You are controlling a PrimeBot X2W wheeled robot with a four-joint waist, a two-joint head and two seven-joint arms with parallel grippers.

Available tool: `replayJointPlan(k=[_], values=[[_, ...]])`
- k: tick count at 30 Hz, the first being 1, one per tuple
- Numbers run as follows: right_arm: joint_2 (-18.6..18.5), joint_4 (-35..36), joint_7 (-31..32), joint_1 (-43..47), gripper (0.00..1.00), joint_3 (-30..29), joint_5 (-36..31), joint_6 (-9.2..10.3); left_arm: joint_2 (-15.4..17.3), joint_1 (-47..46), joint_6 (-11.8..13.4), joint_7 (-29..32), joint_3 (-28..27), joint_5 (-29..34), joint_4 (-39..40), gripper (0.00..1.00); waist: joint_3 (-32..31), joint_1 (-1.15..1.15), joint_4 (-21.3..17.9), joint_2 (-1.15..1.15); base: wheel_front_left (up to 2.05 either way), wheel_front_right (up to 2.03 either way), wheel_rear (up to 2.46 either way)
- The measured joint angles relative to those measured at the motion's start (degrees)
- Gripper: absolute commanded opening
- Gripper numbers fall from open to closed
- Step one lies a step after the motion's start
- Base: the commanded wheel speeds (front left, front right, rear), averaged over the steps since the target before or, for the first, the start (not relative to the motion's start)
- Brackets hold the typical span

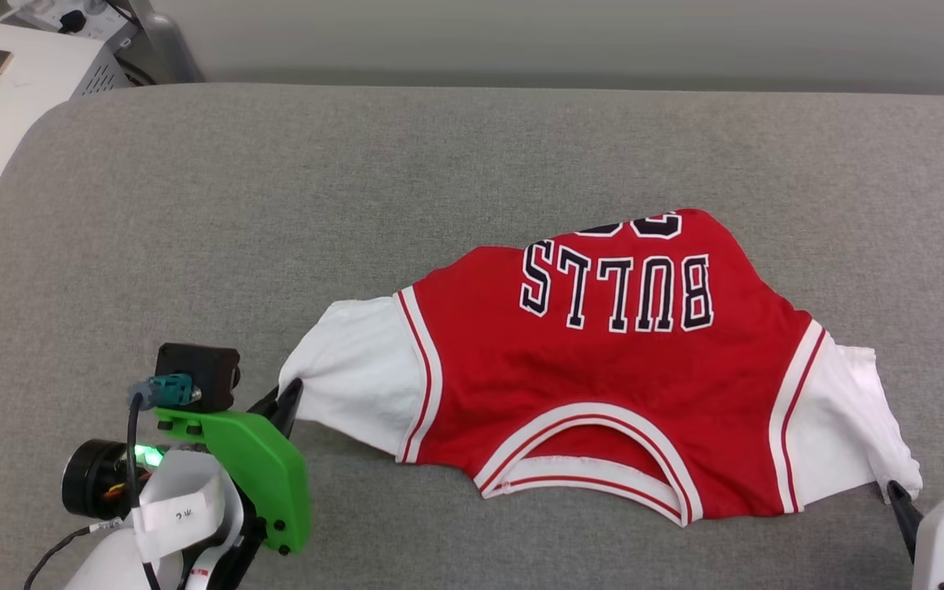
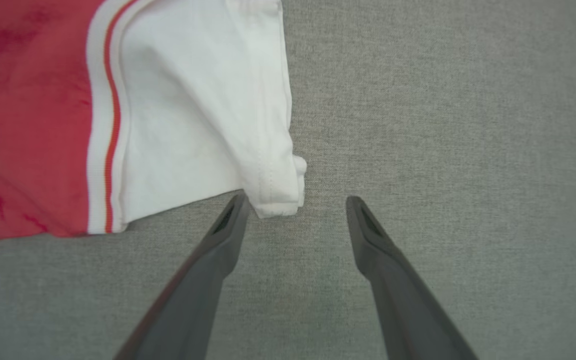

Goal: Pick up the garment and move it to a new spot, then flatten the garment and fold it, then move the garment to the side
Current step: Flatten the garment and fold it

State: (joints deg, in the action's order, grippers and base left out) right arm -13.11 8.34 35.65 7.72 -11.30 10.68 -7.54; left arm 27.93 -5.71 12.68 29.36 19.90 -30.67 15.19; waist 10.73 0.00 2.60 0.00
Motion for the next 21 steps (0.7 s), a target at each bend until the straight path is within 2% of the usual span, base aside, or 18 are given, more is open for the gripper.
replayJointPlan(k=[14,15,16,18,21], values=[[-2.96,-8.43,2.91,-6.66,1.0,3.85,2.44,0.01,0.34,-0.13,0.77,2.74,0.91,0.0,2.86,0.0,3.5,0.0,1.55,0.0,0.0,0.0,0.0],[-3.27,-9.11,2.91,-6.98,0.93,4.05,2.75,0.01,0.34,-0.15,0.77,2.79,0.98,0.0,2.88,0.0,3.62,0.0,1.73,0.0,0.0,0.0,0.0],[-3.7,-9.59,2.82,-7.11,0.47,4.26,2.8,0.01,0.34,-0.15,0.78,2.82,1.01,0.0,2.89,0.0,3.71,0.0,1.91,0.0,0.0,0.0,0.0],[-4.13,-10.24,2.32,-7.25,0.0,4.39,3.31,0.01,0.36,-0.15,0.94,2.97,1.01,0.0,2.88,0.0,3.74,0.0,2.15,0.0,0.0,0.0,0.0],[-4.89,-11.05,1.45,-7.73,0.0,4.85,4.24,0.0,0.47,-0.13,1.14,3.04,1.03,-0.09,2.67,0.0,3.31,0.0,2.21,0.0,0.0,0.0,0.0]])
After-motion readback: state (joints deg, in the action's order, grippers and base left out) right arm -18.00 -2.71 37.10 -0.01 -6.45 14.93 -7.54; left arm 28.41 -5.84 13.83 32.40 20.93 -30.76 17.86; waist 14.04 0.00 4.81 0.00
